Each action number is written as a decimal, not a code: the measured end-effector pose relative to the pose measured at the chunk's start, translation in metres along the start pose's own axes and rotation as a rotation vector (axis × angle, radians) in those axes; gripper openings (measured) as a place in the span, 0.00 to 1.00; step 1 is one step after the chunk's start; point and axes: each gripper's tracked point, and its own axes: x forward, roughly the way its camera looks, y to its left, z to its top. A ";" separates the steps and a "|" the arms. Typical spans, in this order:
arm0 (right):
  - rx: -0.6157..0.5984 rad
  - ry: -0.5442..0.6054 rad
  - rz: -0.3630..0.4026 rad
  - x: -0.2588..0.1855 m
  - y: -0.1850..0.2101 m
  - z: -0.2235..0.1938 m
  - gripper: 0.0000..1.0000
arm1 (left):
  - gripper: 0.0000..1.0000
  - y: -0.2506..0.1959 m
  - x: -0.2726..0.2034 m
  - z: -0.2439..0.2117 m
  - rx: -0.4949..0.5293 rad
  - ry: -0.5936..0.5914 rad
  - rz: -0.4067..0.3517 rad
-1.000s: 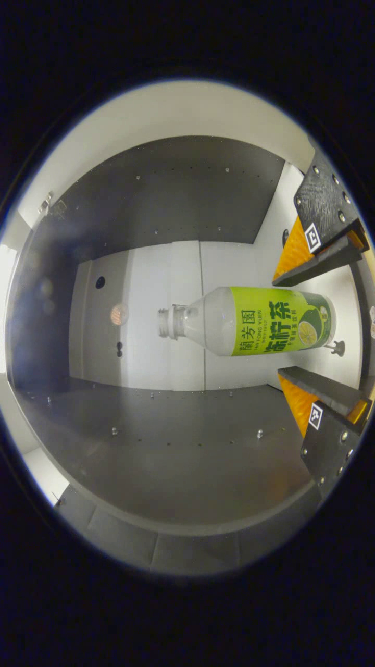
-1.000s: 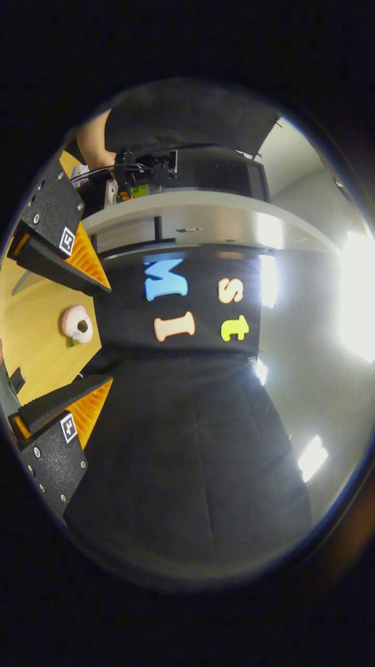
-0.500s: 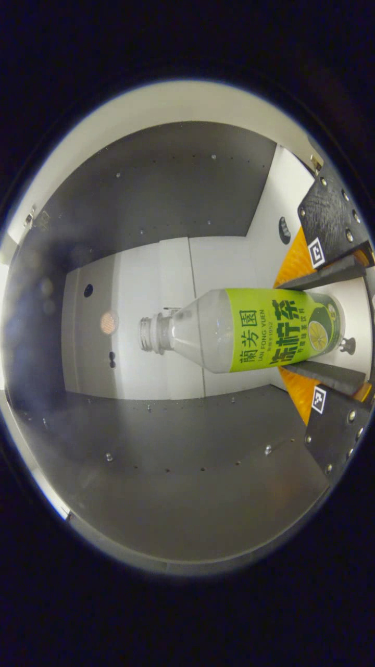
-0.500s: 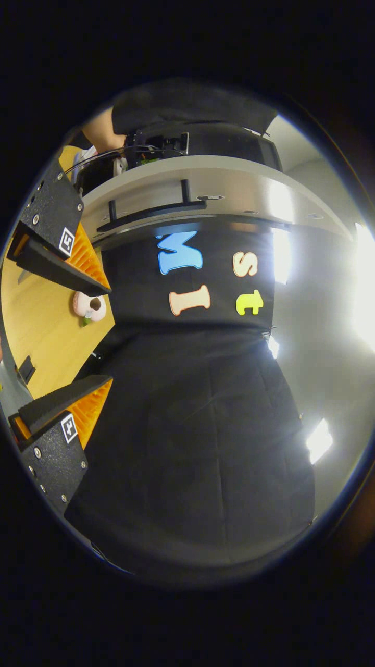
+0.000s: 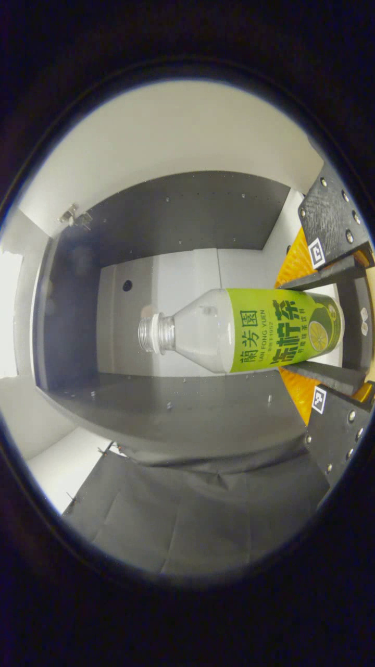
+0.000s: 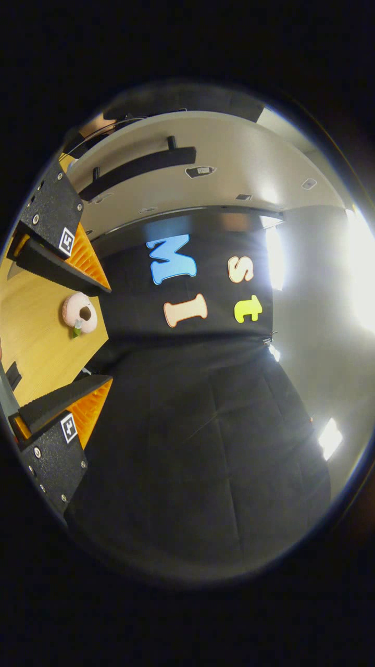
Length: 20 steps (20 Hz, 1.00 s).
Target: Open the cabinet door with the right hand, grasp the bottle in the cabinet with the left hand and place it on the coaster, then close the cabinet door with the right hand.
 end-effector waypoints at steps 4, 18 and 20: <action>-0.052 0.055 0.083 0.029 0.001 -0.023 0.93 | 0.74 0.010 -0.076 0.023 0.005 -0.024 0.068; -0.278 0.169 0.051 0.116 -0.031 -0.156 0.94 | 0.75 -0.008 -0.326 -0.148 0.127 0.047 0.242; -0.295 0.193 0.054 0.116 -0.035 -0.169 0.94 | 0.58 -0.011 -0.340 -0.201 0.082 0.082 0.249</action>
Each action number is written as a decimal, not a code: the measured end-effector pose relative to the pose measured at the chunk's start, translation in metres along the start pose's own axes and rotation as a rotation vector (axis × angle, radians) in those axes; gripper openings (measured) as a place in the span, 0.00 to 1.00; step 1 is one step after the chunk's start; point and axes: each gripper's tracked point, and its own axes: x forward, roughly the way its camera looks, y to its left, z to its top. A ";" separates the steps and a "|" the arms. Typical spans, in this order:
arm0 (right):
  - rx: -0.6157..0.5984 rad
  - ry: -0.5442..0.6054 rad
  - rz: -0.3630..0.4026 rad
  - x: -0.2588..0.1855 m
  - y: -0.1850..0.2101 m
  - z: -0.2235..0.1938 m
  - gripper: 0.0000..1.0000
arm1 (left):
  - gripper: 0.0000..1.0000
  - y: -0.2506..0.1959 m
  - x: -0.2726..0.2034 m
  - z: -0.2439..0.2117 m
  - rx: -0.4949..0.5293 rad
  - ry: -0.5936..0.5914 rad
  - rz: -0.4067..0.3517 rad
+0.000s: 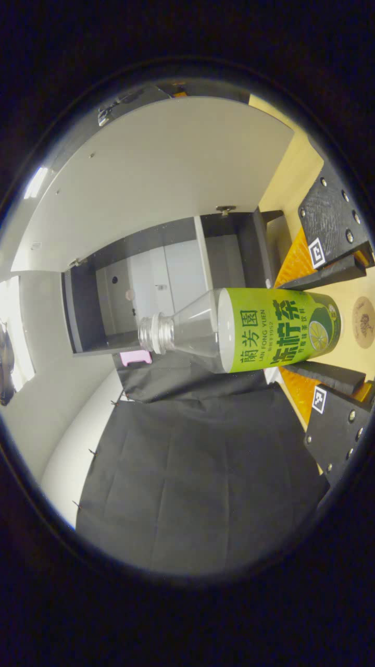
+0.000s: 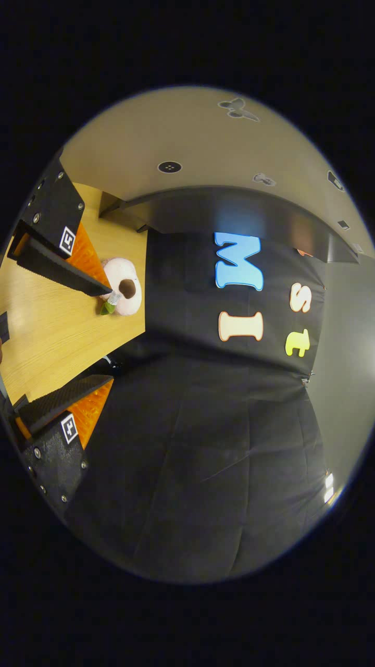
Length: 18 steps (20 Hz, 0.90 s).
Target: Open the cabinet door with the right hand, grasp the bottle in the cabinet with the left hand and place it on the coaster, then close the cabinet door with the right hand.
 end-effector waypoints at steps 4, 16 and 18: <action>-0.084 0.076 0.025 0.000 0.004 -0.037 0.94 | 0.66 0.004 0.001 -0.082 0.000 0.053 0.071; -0.279 0.075 0.176 -0.021 0.063 -0.052 0.96 | 0.67 0.013 -0.012 -0.160 -0.078 0.079 0.147; -0.265 0.086 0.188 -0.025 0.066 -0.056 0.96 | 0.75 0.013 -0.011 -0.160 -0.080 0.078 0.138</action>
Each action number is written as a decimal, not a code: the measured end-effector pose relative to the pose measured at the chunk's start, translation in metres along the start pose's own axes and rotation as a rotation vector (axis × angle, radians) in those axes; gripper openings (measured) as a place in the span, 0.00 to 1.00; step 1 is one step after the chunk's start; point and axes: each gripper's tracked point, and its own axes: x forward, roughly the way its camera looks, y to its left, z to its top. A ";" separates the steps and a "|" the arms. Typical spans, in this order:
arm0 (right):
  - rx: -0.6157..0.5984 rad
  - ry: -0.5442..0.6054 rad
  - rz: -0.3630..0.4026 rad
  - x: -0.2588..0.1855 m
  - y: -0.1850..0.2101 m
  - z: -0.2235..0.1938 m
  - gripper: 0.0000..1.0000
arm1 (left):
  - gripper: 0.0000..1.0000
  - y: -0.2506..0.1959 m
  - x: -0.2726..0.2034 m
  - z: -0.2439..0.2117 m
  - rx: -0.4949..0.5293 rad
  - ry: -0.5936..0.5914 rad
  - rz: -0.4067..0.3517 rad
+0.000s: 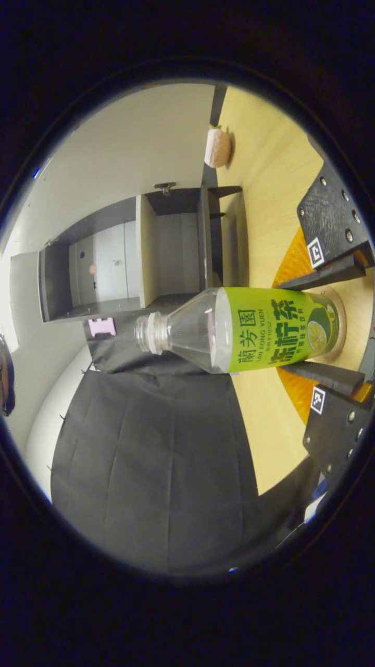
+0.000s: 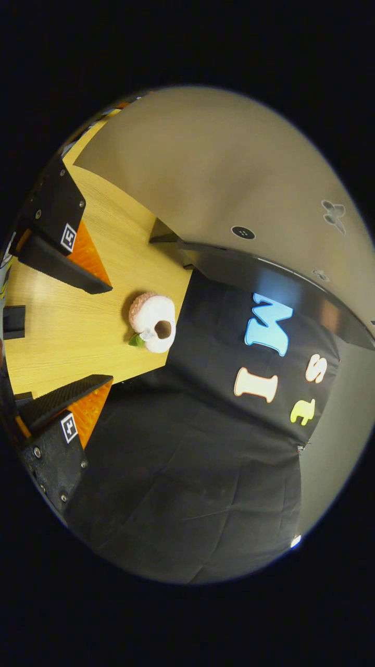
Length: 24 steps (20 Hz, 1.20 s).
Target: Open the cabinet door with the right hand, grasp the bottle in the cabinet with the left hand and place it on the coaster, then close the cabinet door with the right hand.
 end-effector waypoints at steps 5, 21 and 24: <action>0.009 -0.001 0.021 -0.010 0.010 0.001 0.95 | 0.70 -0.003 -0.001 -0.004 -0.034 0.004 -0.010; 0.111 -0.007 0.045 -0.020 0.016 0.009 0.96 | 0.89 0.006 0.008 0.075 -0.051 -0.024 -0.073; 0.153 -0.022 0.027 -0.020 0.003 0.015 0.96 | 0.89 0.004 0.010 0.109 -0.061 -0.032 -0.091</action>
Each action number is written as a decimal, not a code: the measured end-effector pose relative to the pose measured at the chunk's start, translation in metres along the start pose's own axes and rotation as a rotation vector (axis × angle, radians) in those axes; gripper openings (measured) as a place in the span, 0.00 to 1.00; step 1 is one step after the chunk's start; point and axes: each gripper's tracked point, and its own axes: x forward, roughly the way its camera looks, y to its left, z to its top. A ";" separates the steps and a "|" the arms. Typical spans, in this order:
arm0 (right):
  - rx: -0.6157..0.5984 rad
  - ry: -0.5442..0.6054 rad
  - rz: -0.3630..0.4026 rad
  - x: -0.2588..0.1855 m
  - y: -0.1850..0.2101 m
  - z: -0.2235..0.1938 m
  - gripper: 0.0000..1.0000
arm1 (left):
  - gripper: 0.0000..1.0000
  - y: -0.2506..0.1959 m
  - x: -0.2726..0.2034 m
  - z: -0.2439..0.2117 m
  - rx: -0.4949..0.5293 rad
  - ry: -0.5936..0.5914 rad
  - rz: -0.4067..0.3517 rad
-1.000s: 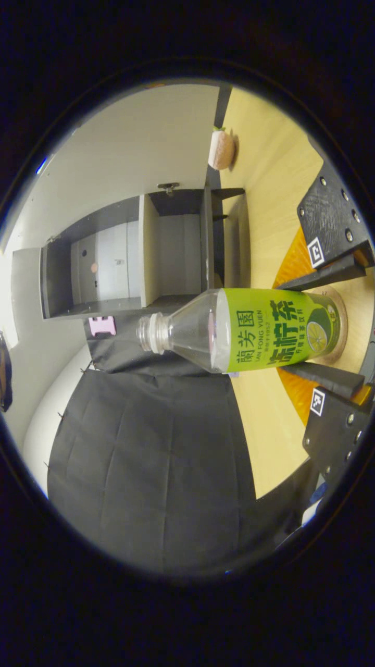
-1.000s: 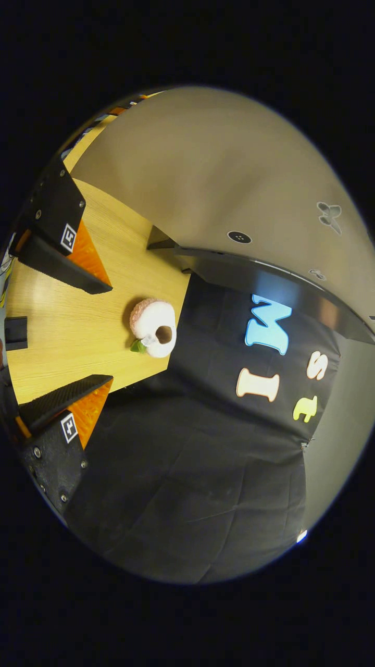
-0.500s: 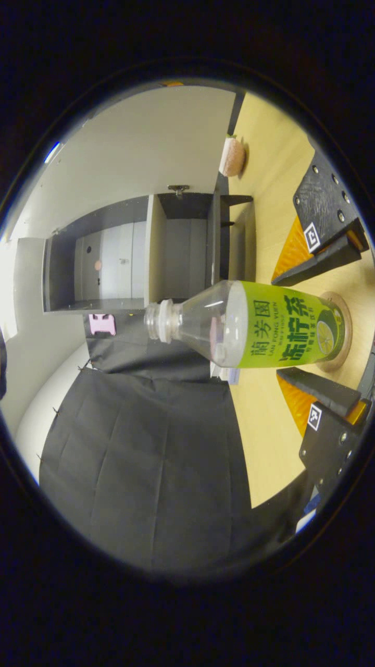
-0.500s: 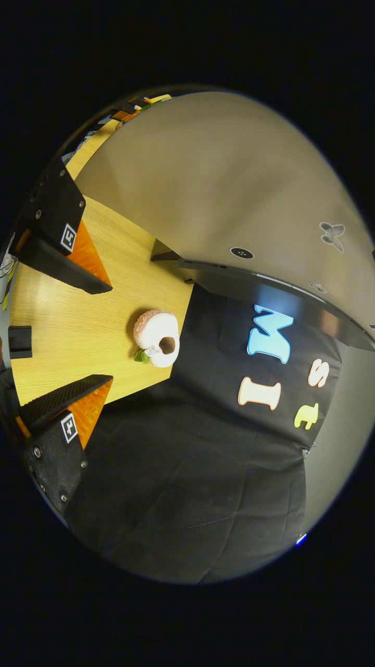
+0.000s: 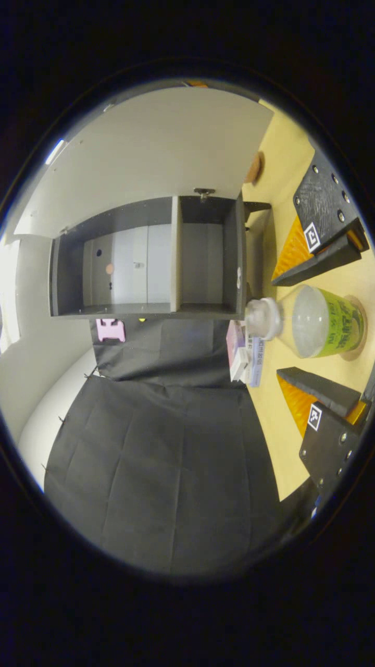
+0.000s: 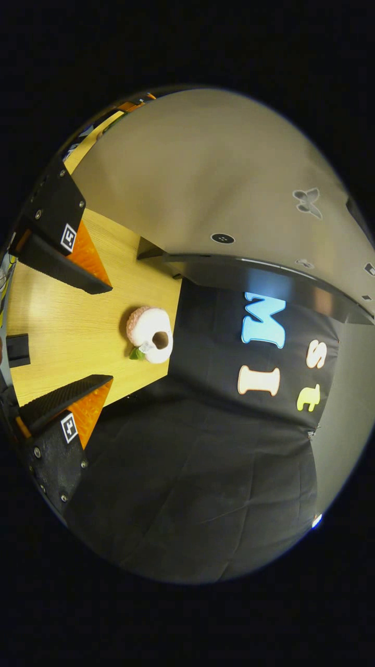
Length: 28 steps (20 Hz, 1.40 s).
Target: Open the cabinet door with the right hand, grasp the bottle in the cabinet with the left hand and place it on the coaster, then close the cabinet door with the right hand.
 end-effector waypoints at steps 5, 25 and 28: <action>0.111 -0.008 0.011 -0.001 -0.006 0.012 0.96 | 0.89 -0.018 0.008 0.061 0.013 -0.015 -0.064; 0.330 -0.257 0.316 -0.096 0.018 0.195 0.91 | 0.88 -0.137 0.020 0.249 0.052 0.033 -0.257; 0.299 -0.309 0.405 -0.118 0.036 0.214 0.95 | 0.89 -0.151 0.014 0.269 0.088 0.011 -0.282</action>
